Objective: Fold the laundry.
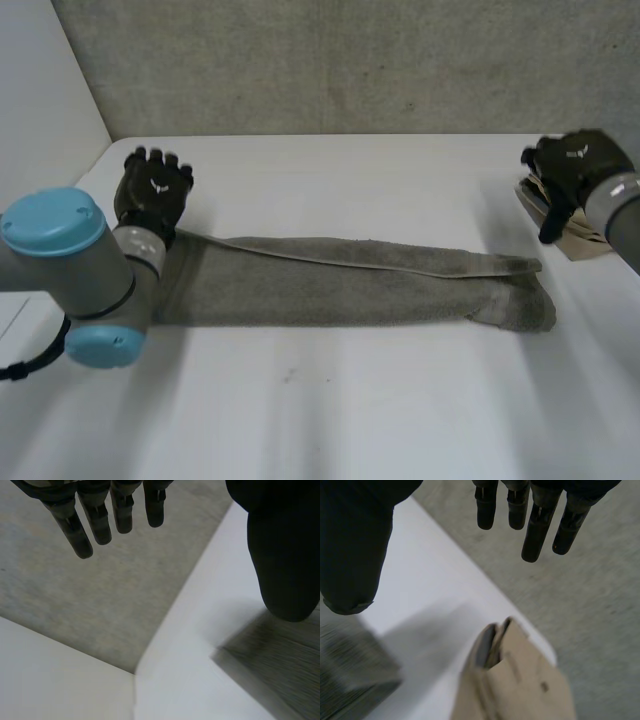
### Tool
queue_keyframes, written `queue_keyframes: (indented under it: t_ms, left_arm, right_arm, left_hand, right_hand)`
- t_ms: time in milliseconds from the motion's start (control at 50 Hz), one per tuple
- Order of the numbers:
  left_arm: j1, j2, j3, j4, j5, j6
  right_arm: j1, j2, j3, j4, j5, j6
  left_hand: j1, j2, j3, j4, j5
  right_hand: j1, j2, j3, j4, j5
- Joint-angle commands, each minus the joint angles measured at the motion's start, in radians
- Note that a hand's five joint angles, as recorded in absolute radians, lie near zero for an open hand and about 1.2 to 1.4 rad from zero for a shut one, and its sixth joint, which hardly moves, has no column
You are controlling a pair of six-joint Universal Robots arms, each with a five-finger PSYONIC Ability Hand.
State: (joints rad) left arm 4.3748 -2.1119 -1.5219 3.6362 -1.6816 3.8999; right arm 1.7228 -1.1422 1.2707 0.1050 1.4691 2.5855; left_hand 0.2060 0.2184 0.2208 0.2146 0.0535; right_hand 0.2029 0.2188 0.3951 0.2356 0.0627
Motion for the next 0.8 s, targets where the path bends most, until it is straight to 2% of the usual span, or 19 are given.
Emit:
queue_keyframes:
  t_ms: [20,40,60,120,220,400,420,460,480,500,580,640,800]
  left_arm:
    - [0.000,0.035,-0.083,-0.094,0.081,-0.040]
    - [0.002,0.032,-0.083,-0.109,0.097,-0.042]
    - [0.002,0.030,-0.081,-0.122,0.108,-0.045]
    - [0.014,0.023,-0.067,-0.195,0.160,-0.047]
    - [0.058,0.000,-0.035,-0.297,0.191,-0.054]
    - [0.066,-0.011,-0.024,-0.309,0.191,-0.070]
    - [0.066,-0.011,-0.024,-0.309,0.192,-0.070]
    - [0.068,-0.011,-0.024,-0.309,0.191,-0.070]
    - [0.068,-0.011,-0.024,-0.309,0.191,-0.070]
    - [0.068,-0.011,-0.024,-0.309,0.191,-0.070]
    - [0.068,-0.010,-0.024,-0.309,0.191,-0.070]
    - [0.066,-0.007,-0.027,-0.312,0.187,-0.071]
    - [0.066,0.016,-0.053,-0.330,0.184,-0.103]
  right_arm:
    - [-0.061,-0.056,0.177,0.058,-0.145,-0.004]
    - [-0.064,-0.056,0.186,0.061,-0.160,-0.002]
    - [-0.068,-0.056,0.202,0.074,-0.196,0.002]
    - [-0.077,-0.048,0.202,0.117,-0.249,0.004]
    - [-0.100,0.048,0.138,0.177,-0.279,0.016]
    - [-0.094,0.213,-0.023,0.225,-0.274,0.074]
    - [-0.092,0.226,-0.039,0.225,-0.273,0.079]
    - [-0.092,0.262,-0.092,0.225,-0.262,0.093]
    - [-0.092,0.269,-0.109,0.223,-0.257,0.099]
    - [-0.092,0.277,-0.134,0.213,-0.242,0.114]
    - [-0.092,0.263,-0.165,0.158,-0.179,0.166]
    - [-0.092,0.242,-0.156,0.144,-0.167,0.180]
    - [-0.100,0.130,0.027,0.145,-0.205,0.151]
  left_hand:
    - [0.433,0.420,0.418,0.424,0.411]
    - [0.488,0.476,0.474,0.480,0.466]
    - [0.515,0.503,0.500,0.507,0.493]
    - [0.574,0.562,0.559,0.565,0.552]
    - [0.571,0.559,0.556,0.563,0.549]
    - [0.545,0.532,0.530,0.536,0.523]
    - [0.542,0.530,0.527,0.533,0.520]
    - [0.516,0.503,0.501,0.507,0.494]
    - [0.513,0.500,0.498,0.504,0.490]
    - [0.510,0.497,0.495,0.501,0.488]
    - [0.507,0.494,0.492,0.498,0.485]
    - [0.507,0.494,0.492,0.498,0.485]
    - [0.492,0.480,0.477,0.483,0.470]
  right_hand:
    - [0.375,0.359,0.182,0.342,0.340]
    - [0.422,0.406,0.230,0.389,0.387]
    - [0.576,0.560,0.384,0.544,0.542]
    - [0.739,0.723,0.547,0.706,0.704]
    - [0.807,0.791,0.615,0.774,0.772]
    - [0.860,0.844,0.668,0.827,0.825]
    - [0.836,0.821,0.644,0.804,0.802]
    - [0.427,0.411,0.235,0.395,0.393]
    - [0.114,0.098,-0.078,0.082,0.080]
    - [-0.028,-0.044,-0.221,-0.061,-0.063]
    - [-0.028,-0.044,-0.221,-0.061,-0.063]
    - [-0.028,-0.044,-0.221,-0.061,-0.063]
    - [-0.028,-0.044,-0.221,-0.061,-0.063]
